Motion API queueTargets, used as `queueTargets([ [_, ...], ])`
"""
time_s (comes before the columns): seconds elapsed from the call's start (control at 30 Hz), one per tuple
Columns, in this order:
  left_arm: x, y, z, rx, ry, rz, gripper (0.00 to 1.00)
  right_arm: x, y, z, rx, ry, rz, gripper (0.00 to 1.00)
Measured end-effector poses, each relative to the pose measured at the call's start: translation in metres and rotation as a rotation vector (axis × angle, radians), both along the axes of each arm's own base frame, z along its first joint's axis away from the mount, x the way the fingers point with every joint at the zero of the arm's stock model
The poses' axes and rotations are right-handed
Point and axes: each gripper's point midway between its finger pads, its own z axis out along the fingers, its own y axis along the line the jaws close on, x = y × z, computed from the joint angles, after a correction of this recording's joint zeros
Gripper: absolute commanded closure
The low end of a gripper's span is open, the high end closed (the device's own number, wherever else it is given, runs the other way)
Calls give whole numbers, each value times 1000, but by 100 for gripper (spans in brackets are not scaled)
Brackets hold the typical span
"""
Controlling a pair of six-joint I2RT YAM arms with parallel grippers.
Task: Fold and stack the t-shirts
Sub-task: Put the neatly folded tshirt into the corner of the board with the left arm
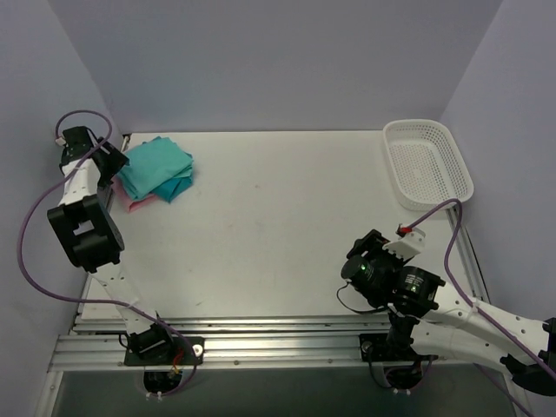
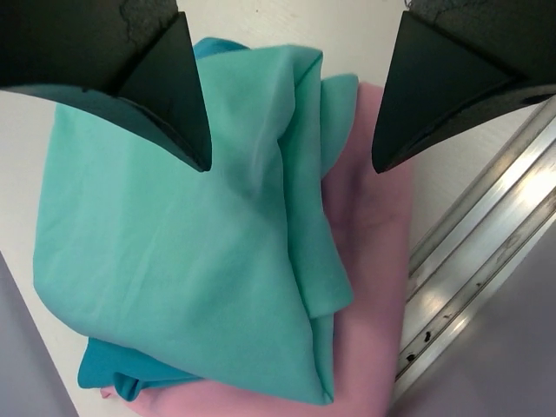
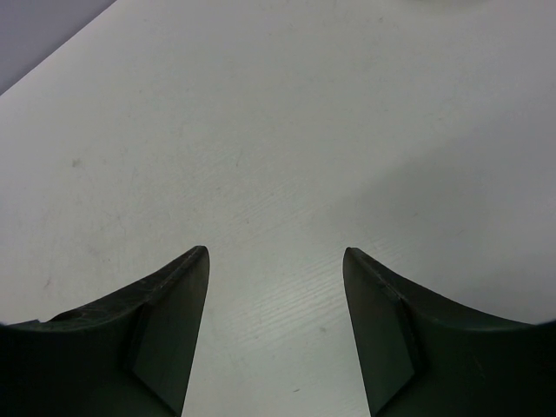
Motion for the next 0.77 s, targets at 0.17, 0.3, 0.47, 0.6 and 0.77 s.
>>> queueTargets([
  [0.17,-20,-34,63,132,-18,-1,16,0,0,0,3,-1,0,41],
  [0.3,-35,-93,156,263,-163,-59,15,0,0,2,13,-7,0,41],
  [0.47,-78,-126,202,314,-249,-87,14,-1,-1,5,28,-16,1,41],
  [0.6,-95,-109,181,336,-175,-40,14,-1,-1,5,29,-16,1,41],
  [0.77,-107,-111,142,335,-58,-72,14,-1,-1,5,28,-16,1,41],
])
